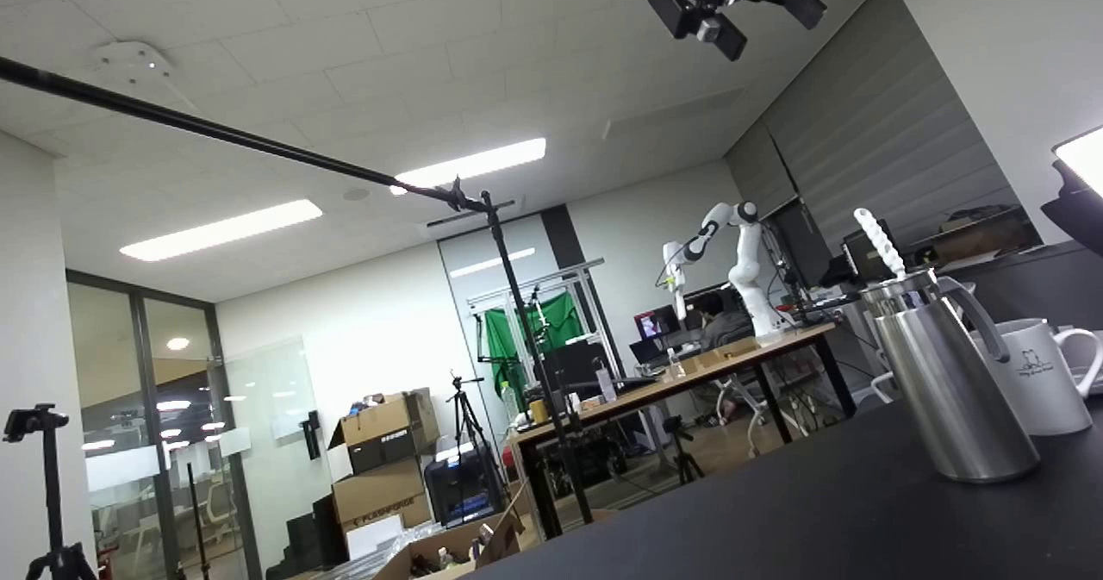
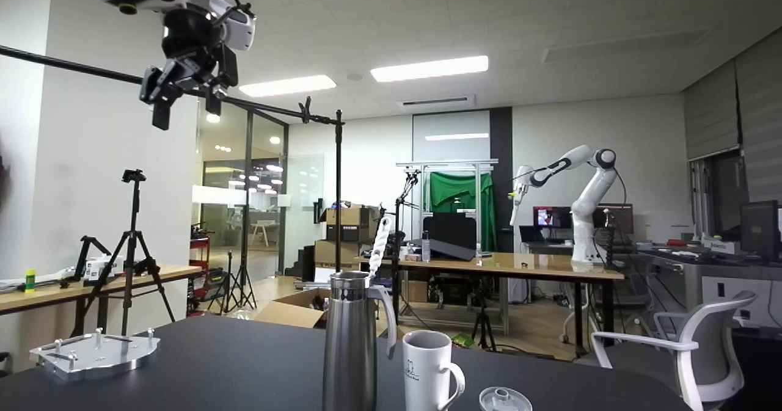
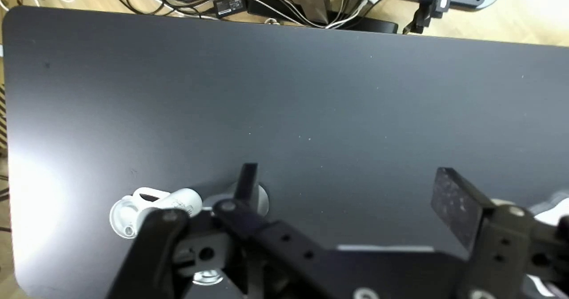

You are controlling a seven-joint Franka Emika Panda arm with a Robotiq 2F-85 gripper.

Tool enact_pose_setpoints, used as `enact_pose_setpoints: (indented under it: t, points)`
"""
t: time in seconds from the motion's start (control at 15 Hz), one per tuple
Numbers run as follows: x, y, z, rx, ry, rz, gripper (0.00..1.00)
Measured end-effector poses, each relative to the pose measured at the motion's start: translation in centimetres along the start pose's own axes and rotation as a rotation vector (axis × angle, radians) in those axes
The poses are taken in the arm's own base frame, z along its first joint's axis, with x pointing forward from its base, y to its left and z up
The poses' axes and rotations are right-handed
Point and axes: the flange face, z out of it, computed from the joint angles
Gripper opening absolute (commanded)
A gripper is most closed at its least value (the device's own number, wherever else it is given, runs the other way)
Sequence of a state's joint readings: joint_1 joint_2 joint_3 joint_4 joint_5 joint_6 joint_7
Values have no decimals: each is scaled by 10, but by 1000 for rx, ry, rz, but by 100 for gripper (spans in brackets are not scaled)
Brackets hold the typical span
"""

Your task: Scrub the inside of the flask with the brush

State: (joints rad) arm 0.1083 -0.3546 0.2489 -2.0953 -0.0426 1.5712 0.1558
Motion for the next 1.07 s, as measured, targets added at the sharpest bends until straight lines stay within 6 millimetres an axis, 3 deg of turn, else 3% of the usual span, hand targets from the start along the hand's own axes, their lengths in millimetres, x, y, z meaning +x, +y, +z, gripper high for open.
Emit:
enact_pose_setpoints:
  t: [0.33, 0.53, 0.8, 1.07]
  points:
    - [36, 74, 20, 86, -40, 211, 100]
    - [55, 109, 35, 146, -67, 335, 100]
    - [77, 143, 49, 232, -98, 492, 100]
    - [87, 151, 50, 268, -104, 536, 100]
